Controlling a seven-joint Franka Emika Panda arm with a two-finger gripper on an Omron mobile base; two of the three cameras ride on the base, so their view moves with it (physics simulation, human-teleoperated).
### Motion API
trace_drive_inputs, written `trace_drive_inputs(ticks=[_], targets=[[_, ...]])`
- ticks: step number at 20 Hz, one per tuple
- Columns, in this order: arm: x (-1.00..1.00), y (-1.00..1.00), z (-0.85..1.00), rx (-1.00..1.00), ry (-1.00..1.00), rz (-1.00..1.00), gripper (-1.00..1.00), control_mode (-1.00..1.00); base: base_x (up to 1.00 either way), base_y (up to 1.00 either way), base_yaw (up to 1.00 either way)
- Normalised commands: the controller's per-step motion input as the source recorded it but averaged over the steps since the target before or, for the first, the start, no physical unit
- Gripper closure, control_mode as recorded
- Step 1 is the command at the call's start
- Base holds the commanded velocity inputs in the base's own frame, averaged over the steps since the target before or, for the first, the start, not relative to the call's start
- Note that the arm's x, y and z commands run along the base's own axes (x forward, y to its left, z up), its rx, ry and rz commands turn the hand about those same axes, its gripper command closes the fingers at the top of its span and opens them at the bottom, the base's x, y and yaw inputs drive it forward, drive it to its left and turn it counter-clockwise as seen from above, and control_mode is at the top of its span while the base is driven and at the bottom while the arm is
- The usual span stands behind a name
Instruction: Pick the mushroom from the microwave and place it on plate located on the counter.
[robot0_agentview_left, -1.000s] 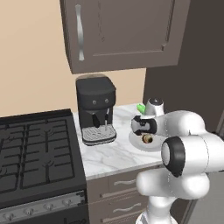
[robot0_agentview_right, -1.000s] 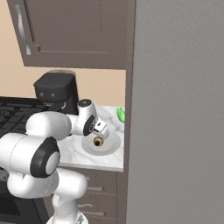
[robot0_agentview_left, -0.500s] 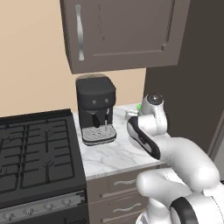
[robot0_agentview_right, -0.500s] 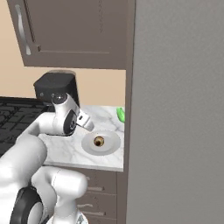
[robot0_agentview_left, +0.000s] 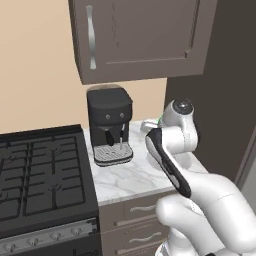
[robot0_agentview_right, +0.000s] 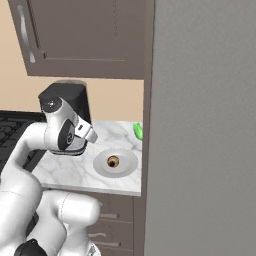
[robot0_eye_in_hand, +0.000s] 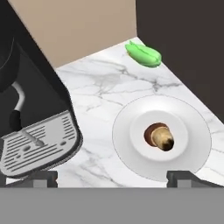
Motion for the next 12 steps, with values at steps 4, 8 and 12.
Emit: trace_drive_inputs(ticks=[4,8,12], targets=[[-0.44,-0.07,0.50,-0.06,0.08,0.21,-1.00,-1.00,0.00,0.00,0.00],[-0.94,-0.08,0.06,-0.19,0.02,0.27,-1.00,-1.00,0.00,0.00,0.00],[-1.00,-0.18,0.00,-0.17,0.00,0.12,-1.00,-1.00,0.00,0.00,0.00]])
